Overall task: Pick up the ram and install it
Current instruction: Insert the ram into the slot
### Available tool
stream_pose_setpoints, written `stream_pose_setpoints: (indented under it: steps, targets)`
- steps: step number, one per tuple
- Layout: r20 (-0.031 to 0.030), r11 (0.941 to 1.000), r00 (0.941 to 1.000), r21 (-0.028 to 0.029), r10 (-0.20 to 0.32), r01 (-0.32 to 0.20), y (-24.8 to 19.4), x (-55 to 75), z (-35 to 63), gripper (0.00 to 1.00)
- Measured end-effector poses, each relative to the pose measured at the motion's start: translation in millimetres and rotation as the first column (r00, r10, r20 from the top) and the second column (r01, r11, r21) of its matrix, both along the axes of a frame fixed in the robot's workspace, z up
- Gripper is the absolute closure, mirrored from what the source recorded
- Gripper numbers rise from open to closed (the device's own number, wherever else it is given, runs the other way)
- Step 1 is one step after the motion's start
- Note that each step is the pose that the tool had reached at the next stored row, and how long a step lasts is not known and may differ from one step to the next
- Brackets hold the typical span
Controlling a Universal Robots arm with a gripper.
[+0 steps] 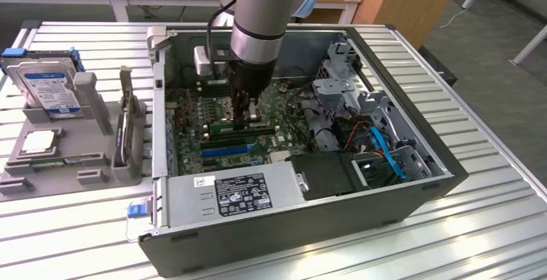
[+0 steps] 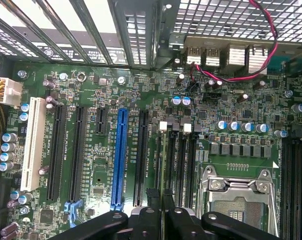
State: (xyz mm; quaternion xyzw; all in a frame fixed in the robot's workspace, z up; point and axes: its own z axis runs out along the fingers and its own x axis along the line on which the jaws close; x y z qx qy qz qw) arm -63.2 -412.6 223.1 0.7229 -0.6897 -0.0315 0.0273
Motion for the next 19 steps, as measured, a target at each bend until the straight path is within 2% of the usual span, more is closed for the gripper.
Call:
stream_pose_setpoints:
  steps: [12, 19]
  targets:
    - [0.0000, 1.0000, 1.0000, 0.0000, 0.000, 0.000, 0.0, 0.0, -1.8, 0.87]
    - [0.0002, 1.0000, 1.0000, 0.0069, 0.000, 0.000, 0.0, 0.4, -1.8, 0.87]
